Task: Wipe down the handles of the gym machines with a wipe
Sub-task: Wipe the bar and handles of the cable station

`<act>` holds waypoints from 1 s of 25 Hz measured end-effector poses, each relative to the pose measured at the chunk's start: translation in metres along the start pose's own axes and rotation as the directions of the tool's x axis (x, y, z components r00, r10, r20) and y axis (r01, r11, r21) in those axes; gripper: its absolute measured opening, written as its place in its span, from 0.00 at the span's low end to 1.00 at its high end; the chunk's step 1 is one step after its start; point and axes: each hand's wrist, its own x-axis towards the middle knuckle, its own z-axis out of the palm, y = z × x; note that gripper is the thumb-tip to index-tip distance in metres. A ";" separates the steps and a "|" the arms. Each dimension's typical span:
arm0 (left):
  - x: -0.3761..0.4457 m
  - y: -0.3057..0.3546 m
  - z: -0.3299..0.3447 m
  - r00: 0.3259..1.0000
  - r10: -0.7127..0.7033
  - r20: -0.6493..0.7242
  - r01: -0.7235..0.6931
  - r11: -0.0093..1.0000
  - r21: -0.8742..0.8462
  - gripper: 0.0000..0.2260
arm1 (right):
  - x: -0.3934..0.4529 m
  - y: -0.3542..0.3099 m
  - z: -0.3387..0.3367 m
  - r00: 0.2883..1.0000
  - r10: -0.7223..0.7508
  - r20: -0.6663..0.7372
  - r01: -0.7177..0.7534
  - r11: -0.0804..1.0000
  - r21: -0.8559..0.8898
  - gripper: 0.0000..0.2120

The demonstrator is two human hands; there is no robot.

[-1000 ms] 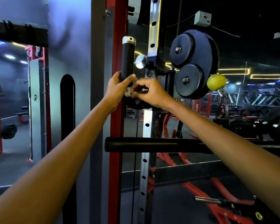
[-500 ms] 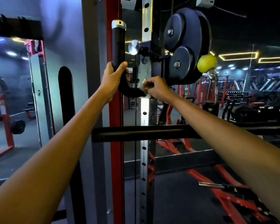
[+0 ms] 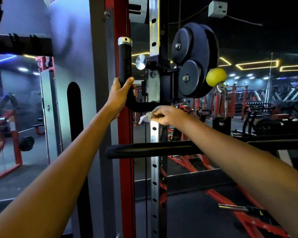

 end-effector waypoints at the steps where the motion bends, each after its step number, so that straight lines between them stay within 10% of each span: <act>1: 0.001 -0.001 0.000 1.000 0.000 0.007 0.000 1.000 -0.006 0.04 | 0.001 0.001 0.002 1.000 -0.009 0.014 0.008 0.998 0.064 0.16; 13: 0.004 -0.003 -0.003 1.000 0.000 0.009 0.000 0.999 0.044 0.05 | -0.022 0.006 0.007 0.944 -0.108 0.311 0.050 0.981 0.190 0.10; 19: 0.004 -0.007 -0.002 1.000 0.016 0.011 -0.017 0.999 0.042 0.08 | 0.001 -0.006 -0.010 0.791 -0.609 0.057 0.527 0.632 -0.568 0.06; 25: 0.002 -0.005 -0.001 1.000 0.006 0.003 -0.006 1.000 0.006 0.04 | -0.003 0.002 0.015 0.697 -0.658 0.285 0.685 0.493 -0.536 0.08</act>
